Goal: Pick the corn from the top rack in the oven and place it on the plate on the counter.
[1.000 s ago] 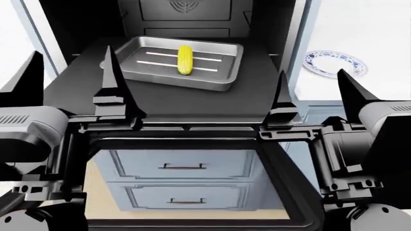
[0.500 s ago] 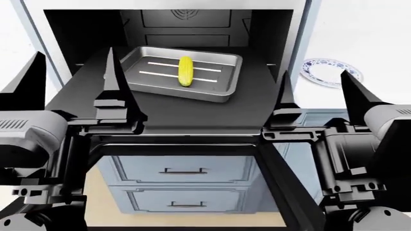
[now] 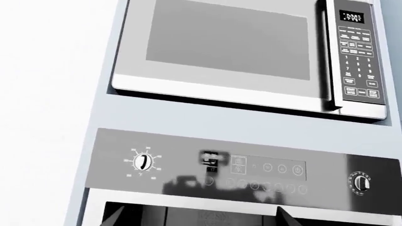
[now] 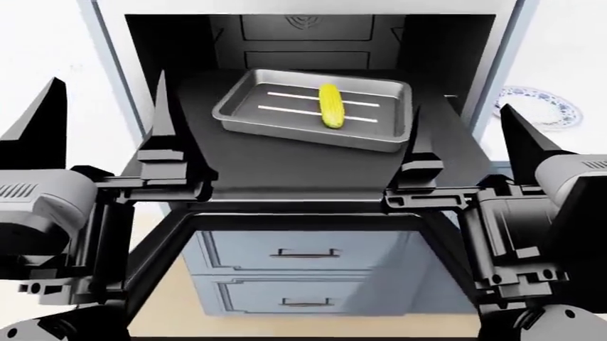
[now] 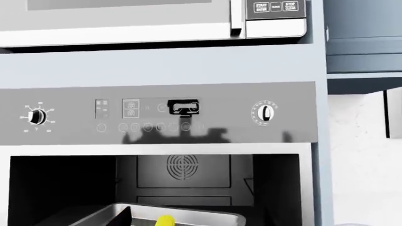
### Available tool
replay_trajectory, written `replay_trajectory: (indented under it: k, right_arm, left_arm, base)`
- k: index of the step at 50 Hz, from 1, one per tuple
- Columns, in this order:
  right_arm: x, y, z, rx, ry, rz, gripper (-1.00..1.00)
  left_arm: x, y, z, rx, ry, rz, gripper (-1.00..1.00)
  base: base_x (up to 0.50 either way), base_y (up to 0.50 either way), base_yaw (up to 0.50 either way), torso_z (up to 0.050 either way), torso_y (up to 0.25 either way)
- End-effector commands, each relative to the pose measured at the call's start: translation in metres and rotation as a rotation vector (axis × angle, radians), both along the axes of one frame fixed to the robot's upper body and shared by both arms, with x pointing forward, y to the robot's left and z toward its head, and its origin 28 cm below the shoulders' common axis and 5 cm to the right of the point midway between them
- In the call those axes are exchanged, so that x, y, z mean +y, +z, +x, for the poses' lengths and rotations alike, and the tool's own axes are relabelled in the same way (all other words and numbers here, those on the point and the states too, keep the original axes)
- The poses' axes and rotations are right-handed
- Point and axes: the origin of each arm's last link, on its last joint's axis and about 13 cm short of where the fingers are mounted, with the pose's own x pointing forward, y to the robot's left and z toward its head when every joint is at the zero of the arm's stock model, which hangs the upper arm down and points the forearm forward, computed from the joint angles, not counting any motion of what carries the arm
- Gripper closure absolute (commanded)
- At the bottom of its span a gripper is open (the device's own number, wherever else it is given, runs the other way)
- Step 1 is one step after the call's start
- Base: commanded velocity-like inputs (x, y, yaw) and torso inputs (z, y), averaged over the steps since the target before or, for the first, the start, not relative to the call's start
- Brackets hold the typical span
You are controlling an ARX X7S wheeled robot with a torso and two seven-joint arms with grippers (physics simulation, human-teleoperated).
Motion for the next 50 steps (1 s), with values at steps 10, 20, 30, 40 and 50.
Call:
replay_trajectory:
  k: [10,20,30,40,50]
  right_arm:
    - [0.001,-0.004,-0.002,0.0,0.029,0.0,-1.0]
    - [0.001,-0.004,-0.002,0.0,0.019,0.008,-1.0]
    - [0.002,-0.007,0.001,0.048,0.036,-0.015,-1.0]
    - [0.011,-0.007,0.038,0.242,0.133,-0.101,-1.0]
    - [0.027,0.013,0.074,0.419,0.145,-0.099,-1.0]
  left_arm:
    - [-0.003,-0.003,-0.001,0.008,-0.015,-0.014,-1.0]
    - [-0.002,-0.004,-0.001,0.01,-0.015,-0.022,-1.0]
    - [-0.003,-0.004,-0.001,0.01,-0.019,-0.02,-1.0]
    - [-0.003,-0.003,-0.001,0.007,-0.022,-0.031,-1.0]
    - [-0.003,-0.003,-0.005,0.004,-0.023,-0.04,-1.0]
  base:
    - [0.5,0.0,0.0,0.0,0.0]
    - [0.4,0.0,0.0,0.0,0.0]
    - [0.0,0.0,0.0,0.0,0.0]
    - [0.0,0.0,0.0,0.0,0.0]
    - [0.0,0.0,0.0,0.0,0.0]
